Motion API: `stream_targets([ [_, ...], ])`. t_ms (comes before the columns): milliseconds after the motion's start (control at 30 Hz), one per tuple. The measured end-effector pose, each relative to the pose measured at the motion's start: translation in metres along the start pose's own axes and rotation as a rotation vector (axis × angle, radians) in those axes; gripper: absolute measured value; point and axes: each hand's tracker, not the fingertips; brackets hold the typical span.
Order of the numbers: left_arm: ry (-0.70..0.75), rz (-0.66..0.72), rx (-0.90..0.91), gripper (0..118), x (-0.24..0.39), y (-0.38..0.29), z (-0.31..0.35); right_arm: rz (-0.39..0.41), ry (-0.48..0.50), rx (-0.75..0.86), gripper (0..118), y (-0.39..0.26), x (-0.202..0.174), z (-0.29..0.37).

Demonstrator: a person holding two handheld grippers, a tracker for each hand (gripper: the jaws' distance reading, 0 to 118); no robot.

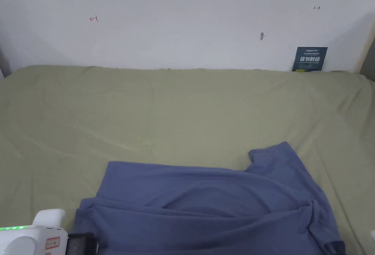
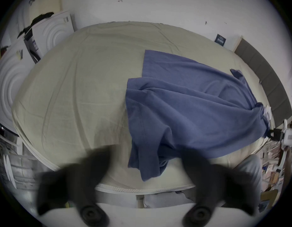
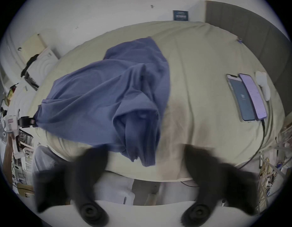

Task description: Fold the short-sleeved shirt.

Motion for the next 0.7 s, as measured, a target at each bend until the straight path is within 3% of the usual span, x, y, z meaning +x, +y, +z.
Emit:
stream_targets([
  [33, -0.029, 0.020, 0.133, 113, 0.000, 0.003, 0.012, -0.029, 0.006, 0.078, 118, 0.000, 0.005, 0.007],
  [133, 0.025, 0.041, 0.101, 114, -0.006, 0.010, 0.026, -0.034, 0.013, 0.031, 118, -0.006, -0.002, 0.020],
  [267, -0.017, 0.027, 0.118, 113, 0.008, 0.044, 0.023, -0.008, -0.007, 0.105, 118, 0.029, -0.035, 0.028],
  [333, -0.028, 0.001, 0.096, 104, 0.016, 0.067, 0.015, -0.009, -0.007, 0.142, 108, 0.052, -0.039, 0.021],
  [367, -0.014, -0.020, 0.102, 83, 0.022, 0.076, 0.009, -0.022, -0.007, 0.165, 76, 0.061, -0.044, 0.019],
  [400, 0.047, -0.046, 0.133, 56, 0.027, 0.088, 0.002, -0.016, -0.010, 0.167, 34, 0.071, -0.047, 0.015],
  [433, 0.071, -0.060, 0.124, 17, 0.030, 0.099, -0.006, -0.011, -0.018, 0.174, 0, 0.080, -0.050, 0.008],
  [467, 0.060, -0.043, 0.140, 0, 0.032, 0.109, -0.014, -0.014, -0.033, 0.194, 0, 0.088, -0.052, 0.001],
  [533, 0.032, -0.024, 0.118, 0, 0.038, 0.136, -0.033, 0.014, -0.008, 0.154, 0, 0.109, -0.055, -0.015],
  [633, 0.023, -0.023, 0.114, 0, 0.042, 0.169, -0.063, 0.083, -0.057, 0.162, 0, 0.128, -0.060, -0.030],
  [667, 0.024, -0.023, 0.112, 7, 0.044, 0.178, -0.071, 0.097, -0.059, 0.156, 0, 0.135, -0.059, -0.037],
  [700, 0.062, -0.037, 0.123, 44, 0.045, 0.189, -0.080, 0.104, -0.062, 0.145, 0, 0.143, -0.057, -0.043],
])
